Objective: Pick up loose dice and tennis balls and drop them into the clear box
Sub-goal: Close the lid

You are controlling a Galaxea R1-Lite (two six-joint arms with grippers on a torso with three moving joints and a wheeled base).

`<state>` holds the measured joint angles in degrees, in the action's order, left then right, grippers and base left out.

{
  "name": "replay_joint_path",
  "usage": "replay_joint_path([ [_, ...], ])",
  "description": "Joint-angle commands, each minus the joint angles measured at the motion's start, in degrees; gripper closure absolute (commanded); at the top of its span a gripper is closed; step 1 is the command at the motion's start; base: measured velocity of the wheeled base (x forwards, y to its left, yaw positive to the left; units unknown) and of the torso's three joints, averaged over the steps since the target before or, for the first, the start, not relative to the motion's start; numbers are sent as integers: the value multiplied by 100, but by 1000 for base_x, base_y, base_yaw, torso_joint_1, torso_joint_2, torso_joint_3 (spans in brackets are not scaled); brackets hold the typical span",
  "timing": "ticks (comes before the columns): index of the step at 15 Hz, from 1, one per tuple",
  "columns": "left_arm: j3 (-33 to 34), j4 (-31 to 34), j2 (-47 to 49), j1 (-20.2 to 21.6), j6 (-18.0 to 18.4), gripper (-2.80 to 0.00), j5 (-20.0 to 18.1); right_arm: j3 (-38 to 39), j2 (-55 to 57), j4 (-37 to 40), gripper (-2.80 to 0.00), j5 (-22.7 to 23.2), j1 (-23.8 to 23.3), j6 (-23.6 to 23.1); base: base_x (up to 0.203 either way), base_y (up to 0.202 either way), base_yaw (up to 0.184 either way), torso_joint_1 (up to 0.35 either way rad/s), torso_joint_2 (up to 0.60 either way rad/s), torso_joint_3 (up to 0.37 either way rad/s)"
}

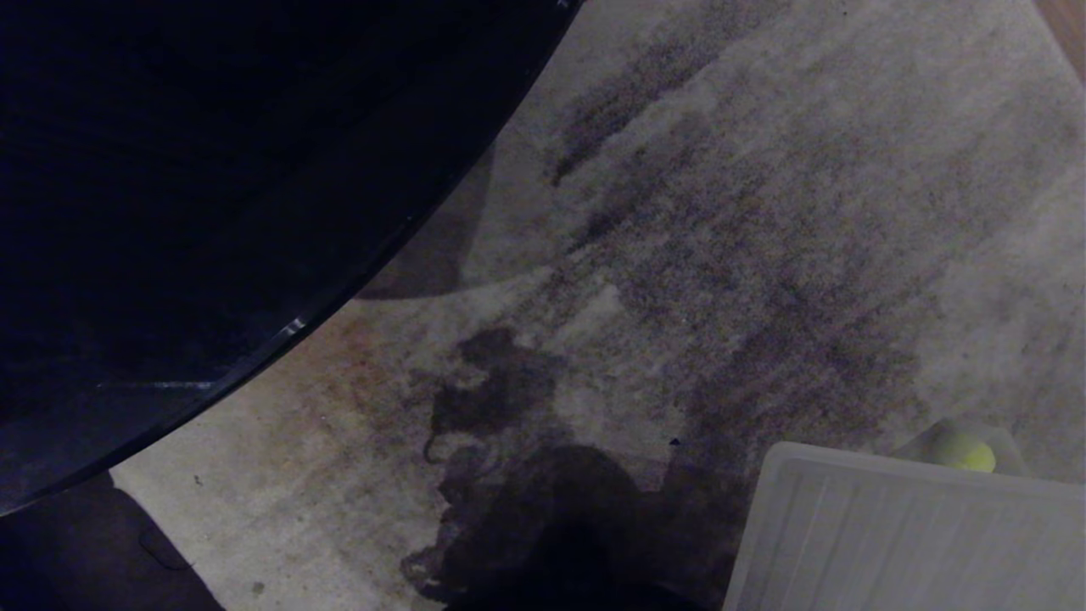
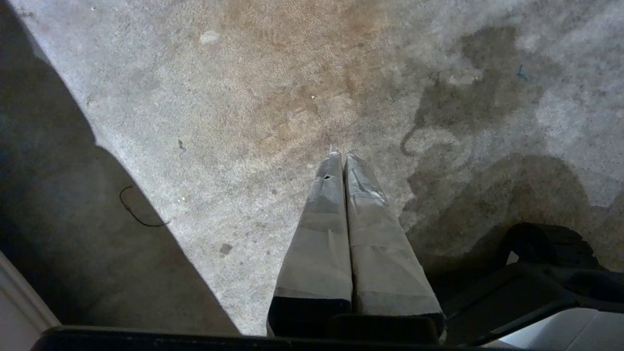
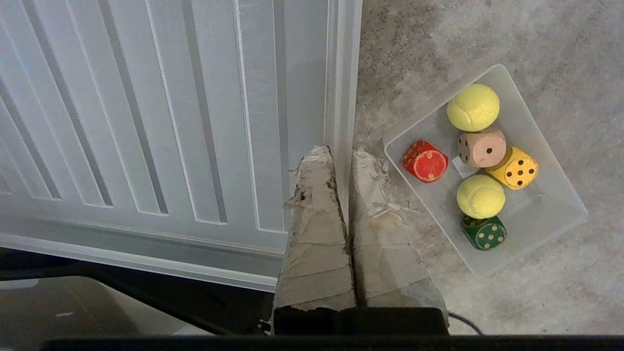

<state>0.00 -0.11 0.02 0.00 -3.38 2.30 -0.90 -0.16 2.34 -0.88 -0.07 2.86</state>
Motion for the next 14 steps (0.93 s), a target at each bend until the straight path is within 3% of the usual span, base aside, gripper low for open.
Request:
replay_joint_path([
  [1,9,-7,6,0,-23,0,24,2,12,3,0,0,-1,4,0,0,0,0,0,0],
  [5,9,-13,0,0,-190,0,104,2,13,3,0,0,-1,4,0,0,0,-1,2,148],
  [14,9,-7,6,0,-137,0,77,1,8,3,0,0,7,4,0,0,0,2,3,202],
])
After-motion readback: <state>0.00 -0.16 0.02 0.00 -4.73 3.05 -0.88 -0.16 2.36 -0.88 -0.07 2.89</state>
